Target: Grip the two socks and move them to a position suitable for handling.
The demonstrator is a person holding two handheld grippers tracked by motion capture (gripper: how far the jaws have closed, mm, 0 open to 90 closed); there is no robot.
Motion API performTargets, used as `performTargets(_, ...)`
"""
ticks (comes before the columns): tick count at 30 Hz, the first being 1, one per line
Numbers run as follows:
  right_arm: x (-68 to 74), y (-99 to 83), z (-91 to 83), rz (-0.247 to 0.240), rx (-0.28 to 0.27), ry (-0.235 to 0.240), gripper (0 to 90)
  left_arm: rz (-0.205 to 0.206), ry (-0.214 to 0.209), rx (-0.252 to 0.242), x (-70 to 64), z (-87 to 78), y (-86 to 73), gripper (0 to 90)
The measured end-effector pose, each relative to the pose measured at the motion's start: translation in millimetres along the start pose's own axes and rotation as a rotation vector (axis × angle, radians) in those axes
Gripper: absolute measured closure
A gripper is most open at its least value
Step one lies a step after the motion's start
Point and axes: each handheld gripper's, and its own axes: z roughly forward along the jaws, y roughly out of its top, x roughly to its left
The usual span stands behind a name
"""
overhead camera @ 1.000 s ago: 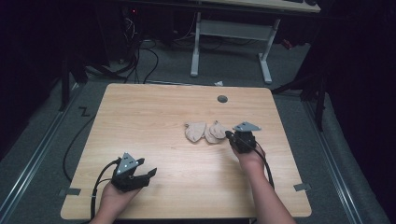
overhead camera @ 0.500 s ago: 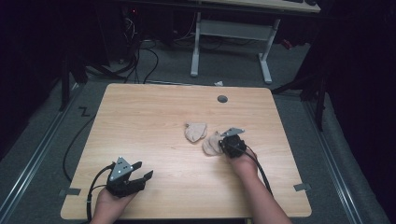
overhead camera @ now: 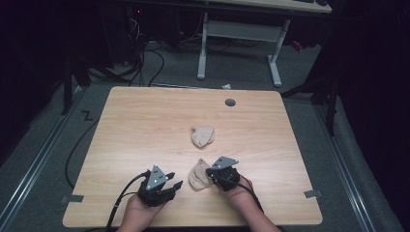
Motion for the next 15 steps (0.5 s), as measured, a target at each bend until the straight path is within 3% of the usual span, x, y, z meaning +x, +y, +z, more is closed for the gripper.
performTargets(3,1.9,-0.2,-12.7,0.003,-0.063,-0.003,84.0,-0.019,-0.032,0.031,-4.5,12.4,0.1,65.8)
performTargets(5,5.8,-5.7,-26.8,0.006,-0.12,0.001,79.8,-0.008,-0.065,0.041,-12.1,23.4,2.9,68.5)
performTargets(10,9.8,-11.8,-35.7,-0.01,-0.146,-0.007,76.3,0.03,-0.059,0.075,-21.7,37.6,7.3,72.1)
performTargets(11,10.9,-13.6,-37.6,-0.006,-0.154,0.008,74.0,0.023,-0.051,0.116,-19.6,45.6,5.7,74.9)
performTargets(15,18.4,-13.8,-31.6,-0.029,-0.142,0.055,66.3,0.02,-0.032,0.155,-14.8,50.2,1.5,80.2)
